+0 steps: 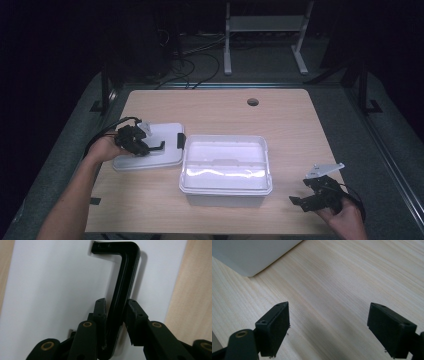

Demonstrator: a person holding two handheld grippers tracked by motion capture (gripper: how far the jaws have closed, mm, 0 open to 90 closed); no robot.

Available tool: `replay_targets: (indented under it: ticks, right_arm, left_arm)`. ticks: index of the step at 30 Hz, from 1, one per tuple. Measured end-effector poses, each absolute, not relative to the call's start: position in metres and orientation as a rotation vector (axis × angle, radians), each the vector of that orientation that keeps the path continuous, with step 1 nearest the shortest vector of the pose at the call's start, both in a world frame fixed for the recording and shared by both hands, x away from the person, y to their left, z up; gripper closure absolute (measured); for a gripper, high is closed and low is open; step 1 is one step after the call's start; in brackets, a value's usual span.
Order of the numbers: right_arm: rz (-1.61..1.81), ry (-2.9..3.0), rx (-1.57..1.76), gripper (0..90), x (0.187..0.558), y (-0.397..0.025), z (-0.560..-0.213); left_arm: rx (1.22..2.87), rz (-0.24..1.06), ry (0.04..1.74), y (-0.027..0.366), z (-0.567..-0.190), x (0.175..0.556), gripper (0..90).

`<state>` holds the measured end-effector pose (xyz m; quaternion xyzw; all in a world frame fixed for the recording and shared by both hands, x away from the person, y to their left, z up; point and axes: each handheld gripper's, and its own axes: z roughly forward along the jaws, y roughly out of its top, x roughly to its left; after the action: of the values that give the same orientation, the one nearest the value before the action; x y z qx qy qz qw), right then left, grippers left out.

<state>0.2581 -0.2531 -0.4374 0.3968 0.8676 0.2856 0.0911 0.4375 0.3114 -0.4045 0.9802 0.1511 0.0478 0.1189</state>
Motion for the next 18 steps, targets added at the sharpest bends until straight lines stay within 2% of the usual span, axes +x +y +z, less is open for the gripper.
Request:
replay_targets:
  ticks: [5,18]
  right_arm:
    - [0.85,2.578,1.178,17.6,0.258,-0.252,-0.437]
    - [0.843,2.58,1.177,17.5,0.258,-0.251,-0.438]
  left_arm:
    - [2.872,0.122,0.431,0.313,-0.397,0.431,77.3]
    - [2.889,0.093,0.49,0.324,-0.379,0.423,84.1]
